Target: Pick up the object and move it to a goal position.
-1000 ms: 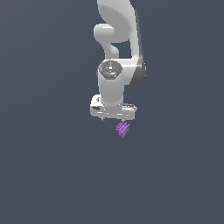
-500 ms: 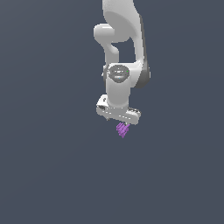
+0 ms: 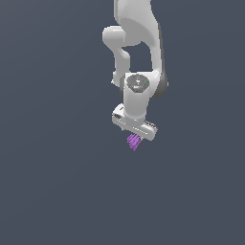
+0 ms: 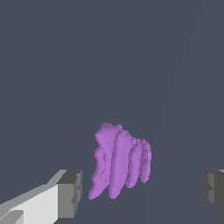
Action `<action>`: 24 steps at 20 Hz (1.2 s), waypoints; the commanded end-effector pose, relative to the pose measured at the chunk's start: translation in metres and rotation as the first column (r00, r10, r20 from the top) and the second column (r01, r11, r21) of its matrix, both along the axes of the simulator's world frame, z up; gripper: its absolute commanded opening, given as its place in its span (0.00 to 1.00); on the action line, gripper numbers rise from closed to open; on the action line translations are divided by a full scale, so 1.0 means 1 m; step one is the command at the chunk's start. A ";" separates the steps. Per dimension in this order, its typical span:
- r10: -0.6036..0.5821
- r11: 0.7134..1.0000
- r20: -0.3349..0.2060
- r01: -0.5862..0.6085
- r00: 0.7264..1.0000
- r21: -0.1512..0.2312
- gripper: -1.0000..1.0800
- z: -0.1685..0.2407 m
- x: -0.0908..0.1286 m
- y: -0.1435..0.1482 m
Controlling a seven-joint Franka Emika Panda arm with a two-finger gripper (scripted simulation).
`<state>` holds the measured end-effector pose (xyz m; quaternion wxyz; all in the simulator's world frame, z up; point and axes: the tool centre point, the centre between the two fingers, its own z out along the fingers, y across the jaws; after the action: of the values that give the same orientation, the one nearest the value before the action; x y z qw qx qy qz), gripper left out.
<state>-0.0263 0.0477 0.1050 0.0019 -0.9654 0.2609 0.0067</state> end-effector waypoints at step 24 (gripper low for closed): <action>-0.104 0.995 0.012 0.104 0.995 -0.007 0.96 -0.044 -0.003 0.010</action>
<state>-0.0292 0.0578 0.0681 0.0000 -0.9507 0.3103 0.0001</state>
